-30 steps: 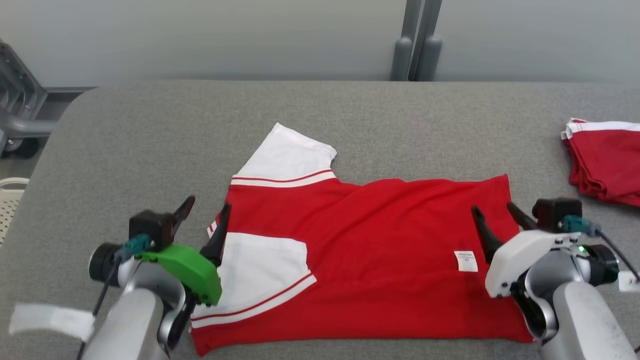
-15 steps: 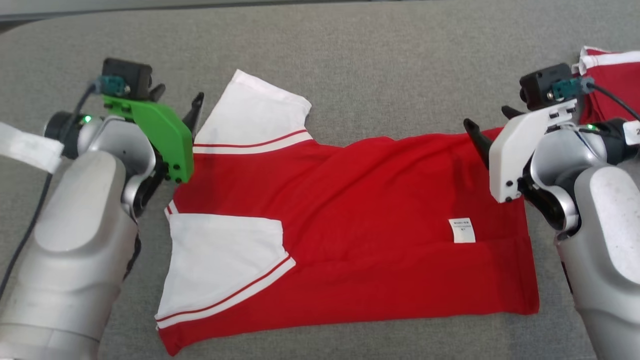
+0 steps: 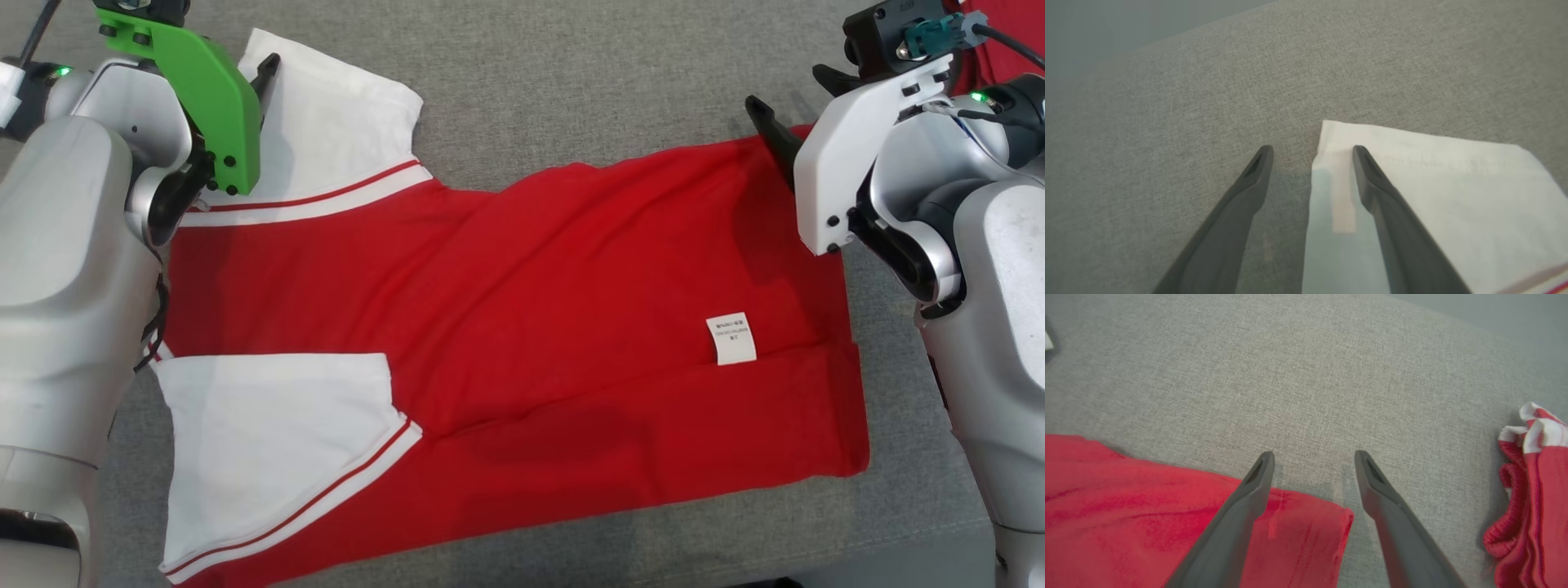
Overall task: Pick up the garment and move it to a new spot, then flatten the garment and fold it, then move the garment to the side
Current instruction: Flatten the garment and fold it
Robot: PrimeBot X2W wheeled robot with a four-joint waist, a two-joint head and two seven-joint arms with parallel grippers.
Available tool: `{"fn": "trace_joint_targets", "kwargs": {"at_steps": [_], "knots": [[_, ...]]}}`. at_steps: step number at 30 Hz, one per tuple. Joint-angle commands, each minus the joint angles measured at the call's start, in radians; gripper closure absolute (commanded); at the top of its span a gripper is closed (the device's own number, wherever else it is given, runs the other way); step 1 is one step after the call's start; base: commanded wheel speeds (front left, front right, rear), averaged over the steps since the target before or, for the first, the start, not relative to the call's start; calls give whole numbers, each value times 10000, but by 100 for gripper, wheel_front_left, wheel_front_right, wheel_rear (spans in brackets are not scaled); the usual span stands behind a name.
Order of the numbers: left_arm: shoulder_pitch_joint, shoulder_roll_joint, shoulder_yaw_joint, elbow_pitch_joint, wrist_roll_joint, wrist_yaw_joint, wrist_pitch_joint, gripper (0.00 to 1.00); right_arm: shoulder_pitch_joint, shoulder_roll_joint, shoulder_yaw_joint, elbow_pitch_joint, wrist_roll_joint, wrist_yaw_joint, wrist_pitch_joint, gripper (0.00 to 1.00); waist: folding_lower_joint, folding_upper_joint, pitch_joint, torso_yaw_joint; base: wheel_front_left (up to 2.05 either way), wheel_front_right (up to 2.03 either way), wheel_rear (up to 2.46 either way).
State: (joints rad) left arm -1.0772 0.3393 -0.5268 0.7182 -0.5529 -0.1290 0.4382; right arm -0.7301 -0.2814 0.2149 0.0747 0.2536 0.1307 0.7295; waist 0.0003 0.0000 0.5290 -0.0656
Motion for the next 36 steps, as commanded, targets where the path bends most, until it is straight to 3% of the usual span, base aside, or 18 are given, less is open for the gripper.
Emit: {"fn": "trace_joint_targets", "kwargs": {"at_steps": [1, 8, 12, 17, 19, 21, 22, 23, 24, 29, 36], "knots": [[-271, 174, -49, 64, -30, -22, 13, 0, -162, -31, 18, 40, 43, -1, -101, 0, -3, 0, 469, -443, 0, 0, 0], [-424, 193, -203, 430, -257, -23, 285, 0, -135, -37, 23, 215, 98, -1, -218, 0, -3, 0, 521, -452, 0, 0, 0], [-428, 162, -292, 547, -453, -24, 547, 28, -175, -72, -56, 258, 86, -1, -216, 0, -3, 0, 479, -399, 0, 0, 0], [-387, 252, -343, 525, -623, -24, 752, 16, -176, -124, -89, 248, 22, -1, -148, 0, -3, 0, 366, -316, 0, 0, 0], [-376, 301, -323, 527, -668, -13, 763, 18, -211, -130, -96, 245, 6, -1, -120, 0, -3, 0, 339, -314, 0, 0, 0], [-386, 359, -317, 504, -689, -12, 784, 41, -300, -132, -114, 209, -27, -1, -169, 0, -3, 0, 343, -324, 0, 0, 0], [-398, 398, -306, 484, -703, -12, 771, 58, -348, -131, -89, 197, -53, -1, -155, 0, -3, 0, 364, -341, 0, 0, 0], [-435, 439, -311, 441, -707, -12, 752, 84, -395, -134, -56, 188, -62, -1, -104, 0, -3, 0, 407, -361, 0, 0, 0], [-479, 476, -291, 371, -719, -13, 667, 100, -441, -131, -40, 172, -80, -1, -59, 0, -3, 0, 454, -381, 0, 0, 0], [-534, 679, -190, 212, -920, 3, 609, 100, -508, 181, -459, 23, -552, -1, 65, 0, -3, 0, 565, -432, 0, 0, 0], [-476, 786, -284, -65, -1011, 2, 684, 100, 768, 957, -1045, -640, -1036, -1, 626, 0, -3, 0, 583, -436, 0, 0, 0]]}}
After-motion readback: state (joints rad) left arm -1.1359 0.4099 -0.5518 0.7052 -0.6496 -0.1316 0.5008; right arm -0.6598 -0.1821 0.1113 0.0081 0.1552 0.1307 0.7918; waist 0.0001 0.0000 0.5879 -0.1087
